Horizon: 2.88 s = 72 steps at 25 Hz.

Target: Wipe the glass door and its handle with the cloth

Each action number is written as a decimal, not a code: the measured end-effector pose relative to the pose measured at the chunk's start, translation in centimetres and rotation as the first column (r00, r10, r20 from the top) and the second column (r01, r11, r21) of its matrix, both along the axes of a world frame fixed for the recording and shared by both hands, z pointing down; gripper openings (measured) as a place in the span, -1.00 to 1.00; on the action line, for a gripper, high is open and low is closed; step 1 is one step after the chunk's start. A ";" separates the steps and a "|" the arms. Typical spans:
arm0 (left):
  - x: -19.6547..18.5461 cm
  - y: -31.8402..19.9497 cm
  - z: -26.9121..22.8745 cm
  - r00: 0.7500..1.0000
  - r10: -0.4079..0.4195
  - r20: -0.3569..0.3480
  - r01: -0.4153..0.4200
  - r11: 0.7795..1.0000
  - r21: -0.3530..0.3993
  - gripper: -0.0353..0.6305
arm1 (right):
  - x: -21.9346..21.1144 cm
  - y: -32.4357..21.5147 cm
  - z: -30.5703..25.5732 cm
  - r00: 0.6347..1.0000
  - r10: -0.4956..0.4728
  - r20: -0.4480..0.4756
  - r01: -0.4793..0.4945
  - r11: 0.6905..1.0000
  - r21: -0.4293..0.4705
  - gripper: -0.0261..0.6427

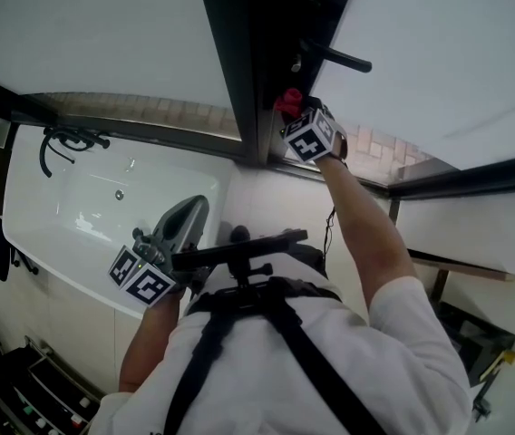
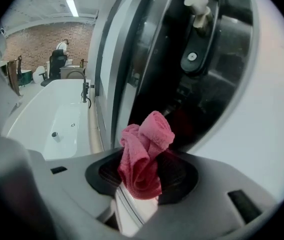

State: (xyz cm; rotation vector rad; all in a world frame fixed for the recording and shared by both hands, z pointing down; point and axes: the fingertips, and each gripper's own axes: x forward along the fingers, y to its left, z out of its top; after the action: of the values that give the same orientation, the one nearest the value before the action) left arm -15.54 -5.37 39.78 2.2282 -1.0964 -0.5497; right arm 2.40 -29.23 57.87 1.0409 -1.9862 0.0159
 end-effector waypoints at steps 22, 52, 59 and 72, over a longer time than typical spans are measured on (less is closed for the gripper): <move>3.0 -1.4 0.0 0.993 0.116 -0.035 -0.116 0.993 0.012 -0.89 | -3.0 5.3 -20.8 0.931 -0.143 0.336 -0.004 0.917 0.400 -0.41; 1.7 -1.1 0.9 0.997 0.074 -0.028 -0.075 0.997 -0.023 -0.89 | -4.5 2.5 -12.9 0.970 -0.144 0.197 0.058 0.920 0.389 -0.41; 1.5 -1.2 0.8 0.998 0.064 -0.021 -0.064 0.998 -0.026 -0.89 | -4.3 2.3 -11.1 0.971 -0.143 0.192 0.064 0.928 0.367 -0.41; 1.6 -0.9 0.3 0.999 0.048 -0.016 -0.048 0.999 -0.020 -0.89 | -3.0 2.5 -9.5 0.984 -0.155 0.090 0.116 0.933 0.341 -0.41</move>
State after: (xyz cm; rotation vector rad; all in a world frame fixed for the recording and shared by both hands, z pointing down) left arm -13.90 -6.29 40.07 2.2236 -1.0332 -0.5321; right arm -0.60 -26.71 48.34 1.1320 -2.2132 -0.3567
